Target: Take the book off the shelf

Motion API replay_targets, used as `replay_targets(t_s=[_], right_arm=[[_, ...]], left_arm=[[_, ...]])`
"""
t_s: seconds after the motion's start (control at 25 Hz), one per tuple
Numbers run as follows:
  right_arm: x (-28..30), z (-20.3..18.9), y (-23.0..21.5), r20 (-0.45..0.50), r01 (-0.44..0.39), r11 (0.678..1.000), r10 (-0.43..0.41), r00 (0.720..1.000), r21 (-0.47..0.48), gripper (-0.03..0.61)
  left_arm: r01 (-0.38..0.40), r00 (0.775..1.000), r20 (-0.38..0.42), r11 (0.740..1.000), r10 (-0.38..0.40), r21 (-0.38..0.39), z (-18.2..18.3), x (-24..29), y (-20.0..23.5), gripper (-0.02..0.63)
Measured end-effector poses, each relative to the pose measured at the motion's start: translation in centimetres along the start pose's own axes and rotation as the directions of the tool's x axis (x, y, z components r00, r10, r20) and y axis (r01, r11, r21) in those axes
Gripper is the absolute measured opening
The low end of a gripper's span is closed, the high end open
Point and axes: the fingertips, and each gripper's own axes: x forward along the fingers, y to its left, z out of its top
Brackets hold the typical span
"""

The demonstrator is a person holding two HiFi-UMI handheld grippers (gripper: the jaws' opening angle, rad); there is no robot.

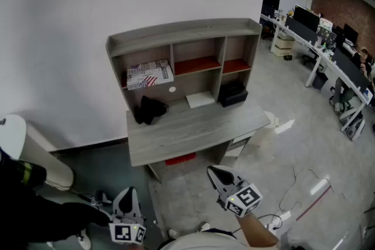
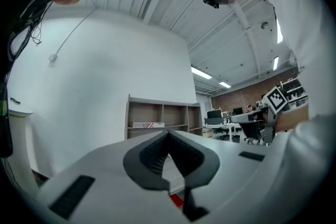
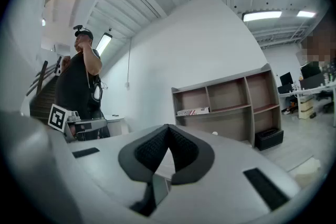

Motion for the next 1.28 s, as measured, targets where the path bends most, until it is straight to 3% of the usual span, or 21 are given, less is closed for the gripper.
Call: replay_targets(t_s=[0.24, 0.44, 0.84, 1.0, 1.12, 1.28], right_arm=[[-0.8, -0.6, -1.2, -0.003, -0.015, 1.0, 0.015, 1.0, 0.014, 0.021], [-1.6, -2.4, -0.9, -0.001, -0.137, 0.979, 0.139, 0.99, 0.149, 0.021], [0.6, -5.3, -2.4, -0.074, -0.15, 0.962, 0.171, 0.983, 0.226, 0.021], [3.7, -5.7, -2.6, -0.094, -0.159, 0.959, 0.185, 0.978, 0.233, 0.021], [6.0, -6.4, -4.7, -0.119, -0.115, 0.963, 0.147, 0.982, 0.245, 0.021], [10.4, -6.0, -7.9, -0.163, -0.054, 0.963, 0.099, 0.982, 0.265, 0.021]], left_arm=[[0.0, 1.0, -0.003, 1.0, 0.0, 0.003, -0.4, 0.8, -1.5, 0.017], [0.006, 1.0, -0.026, 1.0, -0.006, 0.001, -1.2, 1.1, -3.1, 0.017], [-0.005, 0.999, -0.042, 1.0, 0.005, -0.008, -2.0, 3.1, -2.7, 0.017], [0.019, 0.997, -0.069, 0.999, -0.022, -0.049, -4.2, 6.3, -1.4, 0.017], [0.063, 0.994, -0.081, 0.993, -0.07, -0.096, -6.1, 10.6, -0.6, 0.017], [0.113, 0.993, -0.032, 0.989, -0.117, -0.098, -5.1, 17.4, 2.3, 0.017]])
